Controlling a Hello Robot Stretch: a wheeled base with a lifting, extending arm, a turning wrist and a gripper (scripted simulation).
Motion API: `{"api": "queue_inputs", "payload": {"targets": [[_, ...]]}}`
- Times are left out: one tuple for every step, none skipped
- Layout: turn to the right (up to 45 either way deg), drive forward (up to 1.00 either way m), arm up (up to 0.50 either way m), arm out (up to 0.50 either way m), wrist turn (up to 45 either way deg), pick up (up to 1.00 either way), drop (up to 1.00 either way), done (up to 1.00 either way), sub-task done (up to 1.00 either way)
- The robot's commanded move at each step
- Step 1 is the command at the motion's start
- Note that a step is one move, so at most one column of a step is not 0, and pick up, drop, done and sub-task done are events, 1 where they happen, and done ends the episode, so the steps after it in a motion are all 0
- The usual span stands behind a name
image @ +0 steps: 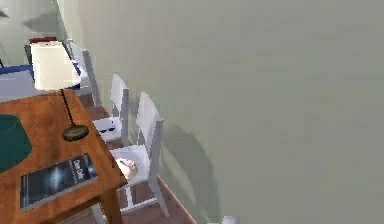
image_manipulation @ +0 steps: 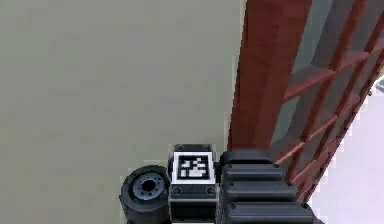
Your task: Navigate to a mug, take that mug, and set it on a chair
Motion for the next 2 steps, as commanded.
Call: {"api": "queue_inputs", "payload": {"targets": [[0.0, 0.25, 0.00, 0.00, 0.0, 0.00, 0.00, 0.00, 0.00], [-33.0, 0.00, 0.00, 0.00, 0.0, 0.00, 0.00, 0.00, 0.00]]}}
